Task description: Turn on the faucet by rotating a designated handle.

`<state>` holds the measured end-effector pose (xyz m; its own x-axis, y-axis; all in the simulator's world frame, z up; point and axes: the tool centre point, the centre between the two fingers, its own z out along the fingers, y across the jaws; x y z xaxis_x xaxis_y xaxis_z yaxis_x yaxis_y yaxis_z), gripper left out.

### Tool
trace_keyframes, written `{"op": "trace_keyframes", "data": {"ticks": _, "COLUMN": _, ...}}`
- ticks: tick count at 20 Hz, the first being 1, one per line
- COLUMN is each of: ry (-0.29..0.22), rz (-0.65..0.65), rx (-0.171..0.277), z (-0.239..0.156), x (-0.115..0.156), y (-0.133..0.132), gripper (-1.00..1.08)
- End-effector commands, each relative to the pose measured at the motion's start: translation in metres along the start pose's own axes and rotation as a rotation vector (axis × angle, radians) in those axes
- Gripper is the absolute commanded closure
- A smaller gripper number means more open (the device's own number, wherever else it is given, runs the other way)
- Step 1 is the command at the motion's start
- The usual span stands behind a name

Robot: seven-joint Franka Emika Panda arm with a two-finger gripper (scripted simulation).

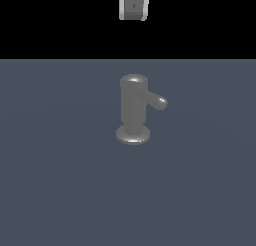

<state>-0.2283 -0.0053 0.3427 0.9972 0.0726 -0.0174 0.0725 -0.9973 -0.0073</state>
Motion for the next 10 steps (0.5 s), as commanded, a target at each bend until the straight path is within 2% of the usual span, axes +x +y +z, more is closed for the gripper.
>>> {"op": "trace_keyframes", "data": {"ticks": 1, "ry": 0.003, "rz": -0.015, "rx": -0.001, "z": 0.019, "x": 0.006, "y": 0.001, "gripper": 1.08}}
{"op": "trace_keyframes", "data": {"ticks": 10, "ry": 0.011, "rz": -0.063, "rx": -0.005, "z": 0.079, "x": 0.028, "y": 0.004, "gripper": 1.08}}
